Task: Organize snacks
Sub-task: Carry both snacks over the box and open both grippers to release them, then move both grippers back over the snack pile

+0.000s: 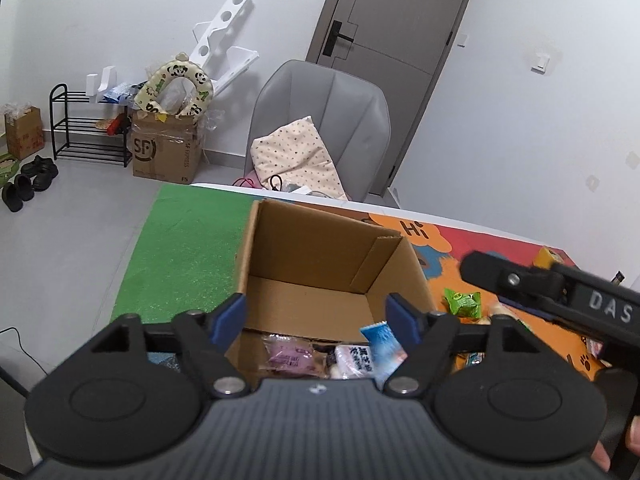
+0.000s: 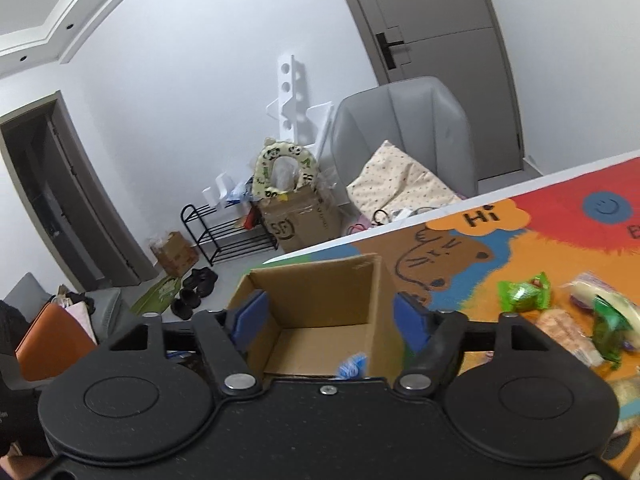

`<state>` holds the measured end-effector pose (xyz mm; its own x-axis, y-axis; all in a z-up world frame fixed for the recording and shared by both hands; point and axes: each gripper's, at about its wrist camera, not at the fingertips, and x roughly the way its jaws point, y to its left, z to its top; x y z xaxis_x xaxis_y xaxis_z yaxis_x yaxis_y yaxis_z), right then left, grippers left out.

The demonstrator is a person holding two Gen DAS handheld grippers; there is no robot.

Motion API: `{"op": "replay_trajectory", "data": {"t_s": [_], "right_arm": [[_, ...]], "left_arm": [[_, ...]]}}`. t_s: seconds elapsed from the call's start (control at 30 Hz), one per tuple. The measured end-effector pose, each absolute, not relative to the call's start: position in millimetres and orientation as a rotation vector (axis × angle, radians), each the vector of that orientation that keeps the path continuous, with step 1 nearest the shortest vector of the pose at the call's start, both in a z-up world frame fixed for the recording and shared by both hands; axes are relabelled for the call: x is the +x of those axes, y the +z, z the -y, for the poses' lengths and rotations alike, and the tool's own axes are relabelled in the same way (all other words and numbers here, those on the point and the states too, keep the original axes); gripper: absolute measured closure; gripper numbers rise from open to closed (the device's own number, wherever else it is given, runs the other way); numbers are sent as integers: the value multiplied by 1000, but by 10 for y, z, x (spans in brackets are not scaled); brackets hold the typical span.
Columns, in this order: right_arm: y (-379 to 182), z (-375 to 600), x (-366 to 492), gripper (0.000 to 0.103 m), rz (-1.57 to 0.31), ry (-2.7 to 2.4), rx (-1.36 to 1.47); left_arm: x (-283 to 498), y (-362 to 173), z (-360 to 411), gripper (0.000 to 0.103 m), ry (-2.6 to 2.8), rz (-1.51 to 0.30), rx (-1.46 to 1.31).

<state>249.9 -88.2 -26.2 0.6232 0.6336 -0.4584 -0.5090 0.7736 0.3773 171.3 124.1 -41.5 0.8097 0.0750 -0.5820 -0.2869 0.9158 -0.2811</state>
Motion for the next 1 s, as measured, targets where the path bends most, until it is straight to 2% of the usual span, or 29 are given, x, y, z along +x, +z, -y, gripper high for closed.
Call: {"op": "replay_trajectory", "data": {"t_s": [0.07,0.13,0.33,0.53,0.67,0.8,1.0], "right_arm": [[-296,967,2492,29,-623,642,227],[-320,1049,2469,19,-622,624,227],[-368,1299,2418,9,-629,586,237],[-431,1554,2359,0,-648,538,246],[-472,1720,2324,0,-657,508,251],[-493,1890,2280,0,-654,486,266],[-512,2158,2255,0,-650,442,277]], "left_arm": [[1728,-422,-1210,23,192,-601,-374],[1738,-430,-1163,18,185,-604,-372],[1774,-438,-949,9,174,-630,-328],[1785,-460,-754,8,153,-679,-321],[1779,-452,-615,8,147,-690,-301],[1761,-422,-503,0,145,-679,-290],[1787,-397,-318,0,128,-672,-283]]}}
